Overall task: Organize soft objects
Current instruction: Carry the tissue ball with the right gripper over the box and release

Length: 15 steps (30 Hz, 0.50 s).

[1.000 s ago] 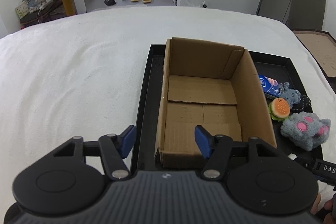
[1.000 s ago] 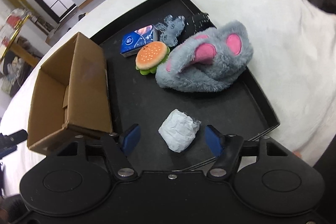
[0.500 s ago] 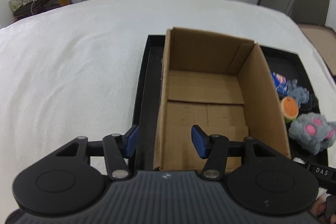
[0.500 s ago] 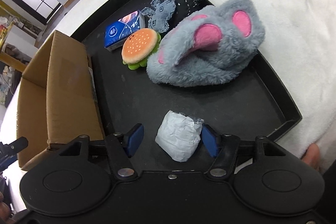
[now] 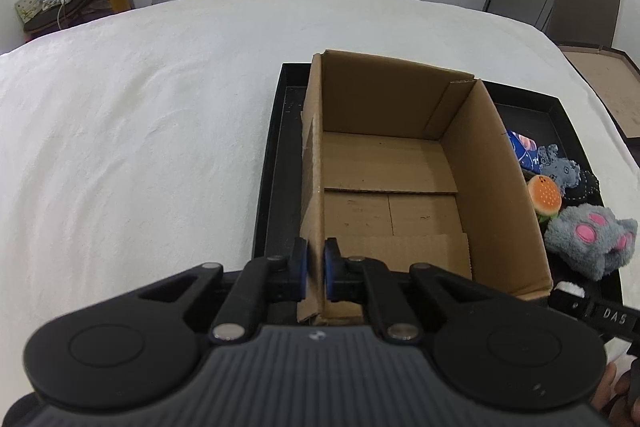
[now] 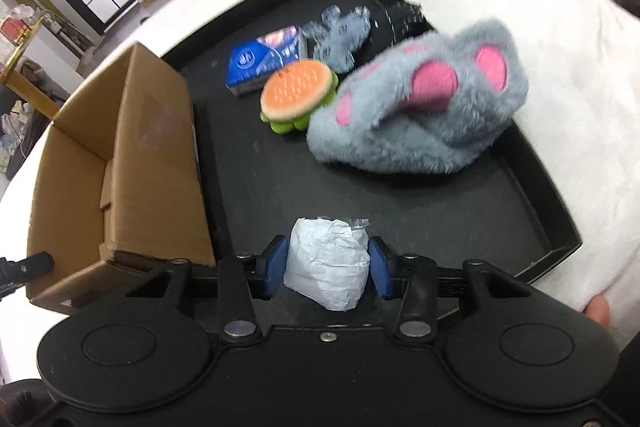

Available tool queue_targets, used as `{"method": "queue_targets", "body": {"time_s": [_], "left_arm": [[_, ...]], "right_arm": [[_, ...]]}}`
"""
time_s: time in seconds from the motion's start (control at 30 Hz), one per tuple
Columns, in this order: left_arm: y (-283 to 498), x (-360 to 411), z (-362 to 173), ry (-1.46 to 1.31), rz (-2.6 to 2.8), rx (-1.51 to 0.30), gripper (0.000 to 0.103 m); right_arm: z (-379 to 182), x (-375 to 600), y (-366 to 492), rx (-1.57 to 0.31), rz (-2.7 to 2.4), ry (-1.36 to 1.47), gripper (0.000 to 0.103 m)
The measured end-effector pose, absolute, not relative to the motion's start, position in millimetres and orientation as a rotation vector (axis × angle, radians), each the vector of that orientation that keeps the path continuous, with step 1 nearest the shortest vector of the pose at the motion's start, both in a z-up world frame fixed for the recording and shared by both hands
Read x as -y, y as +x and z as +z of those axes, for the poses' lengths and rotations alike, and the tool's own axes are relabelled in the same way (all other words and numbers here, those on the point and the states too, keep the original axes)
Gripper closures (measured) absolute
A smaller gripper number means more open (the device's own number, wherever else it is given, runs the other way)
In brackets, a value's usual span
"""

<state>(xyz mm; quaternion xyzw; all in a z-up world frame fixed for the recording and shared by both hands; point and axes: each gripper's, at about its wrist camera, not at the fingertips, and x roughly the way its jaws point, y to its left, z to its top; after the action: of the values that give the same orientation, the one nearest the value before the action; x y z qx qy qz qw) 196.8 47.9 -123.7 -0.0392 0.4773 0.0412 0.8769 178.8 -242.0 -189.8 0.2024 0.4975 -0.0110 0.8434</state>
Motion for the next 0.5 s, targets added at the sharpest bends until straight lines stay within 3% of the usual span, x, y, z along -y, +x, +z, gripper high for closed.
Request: {"method": "queue_targets", "body": {"time_s": [0.5], "left_arm": [[179, -51, -122, -0.075, 0.087, -0.932, 0.096]], "right_arm": [[-148, 237, 166, -0.917, -0.005, 0.336, 0.060]]}}
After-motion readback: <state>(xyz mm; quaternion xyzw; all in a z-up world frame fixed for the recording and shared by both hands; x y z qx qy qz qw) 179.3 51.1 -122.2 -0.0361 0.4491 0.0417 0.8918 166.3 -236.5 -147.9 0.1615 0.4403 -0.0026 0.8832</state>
